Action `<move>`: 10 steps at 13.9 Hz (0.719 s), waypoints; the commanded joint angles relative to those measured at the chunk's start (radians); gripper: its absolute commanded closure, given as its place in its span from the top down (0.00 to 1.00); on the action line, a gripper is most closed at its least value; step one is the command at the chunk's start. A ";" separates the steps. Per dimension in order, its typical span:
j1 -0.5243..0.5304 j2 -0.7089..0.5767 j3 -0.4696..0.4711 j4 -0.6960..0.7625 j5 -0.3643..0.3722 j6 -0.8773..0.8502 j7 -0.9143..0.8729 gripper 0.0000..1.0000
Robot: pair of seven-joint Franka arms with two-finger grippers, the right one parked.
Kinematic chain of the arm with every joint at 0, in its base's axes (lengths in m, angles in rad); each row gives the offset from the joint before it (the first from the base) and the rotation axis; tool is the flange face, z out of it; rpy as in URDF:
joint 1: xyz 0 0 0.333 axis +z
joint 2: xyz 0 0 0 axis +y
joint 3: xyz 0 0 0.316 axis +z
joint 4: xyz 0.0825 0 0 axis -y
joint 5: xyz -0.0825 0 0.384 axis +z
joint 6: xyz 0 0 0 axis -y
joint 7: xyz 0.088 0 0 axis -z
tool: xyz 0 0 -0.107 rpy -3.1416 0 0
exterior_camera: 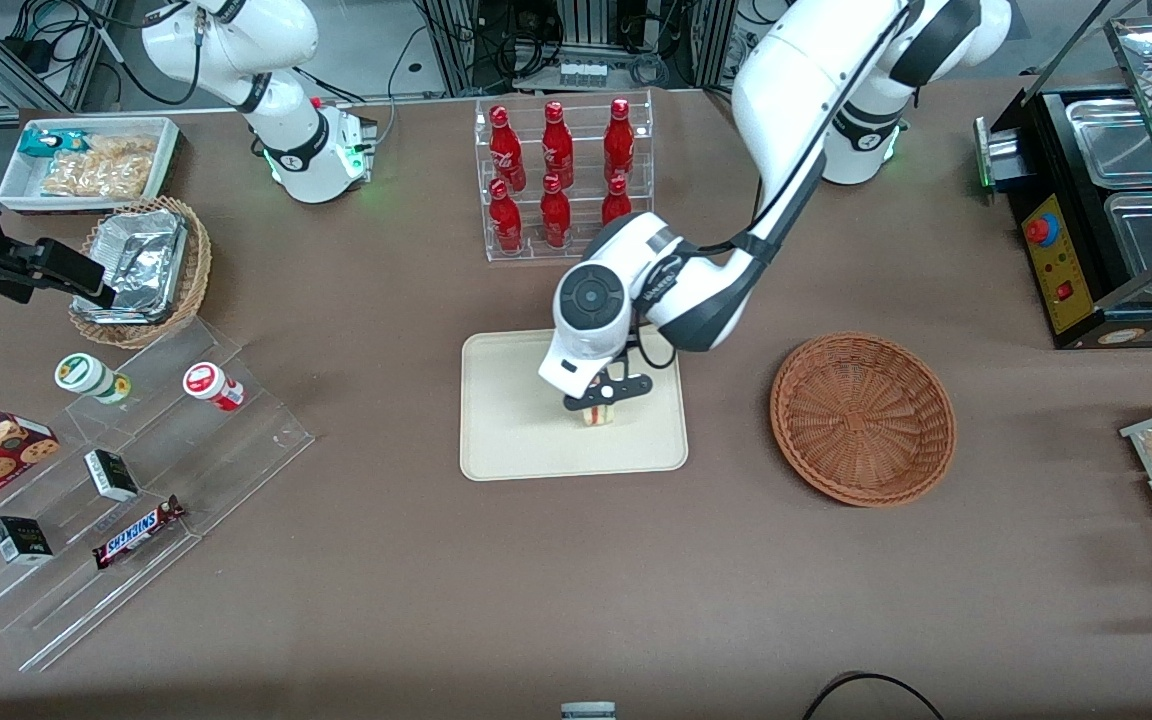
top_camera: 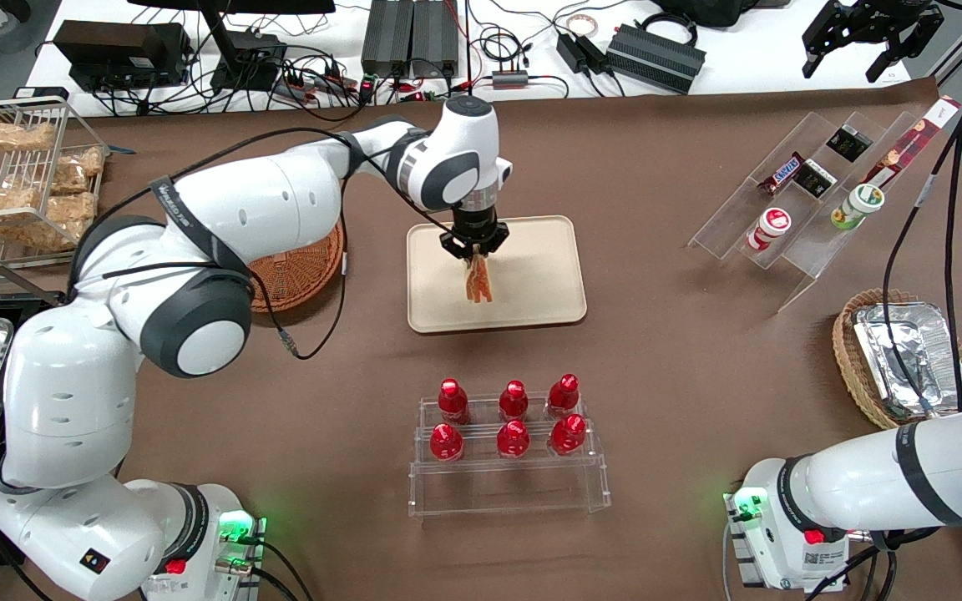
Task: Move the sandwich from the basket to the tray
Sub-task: 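Lift the sandwich and carry it with the left gripper over the cream tray, then lower the sandwich onto the tray and open the left gripper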
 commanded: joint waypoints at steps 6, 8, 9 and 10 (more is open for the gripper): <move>-0.048 0.104 0.010 0.118 0.090 0.048 -0.109 0.07; -0.060 0.118 0.012 0.132 0.092 0.048 -0.111 0.07; -0.061 0.127 0.012 0.141 0.092 0.048 -0.109 0.07; -0.062 0.141 0.012 0.150 0.092 0.050 -0.111 0.08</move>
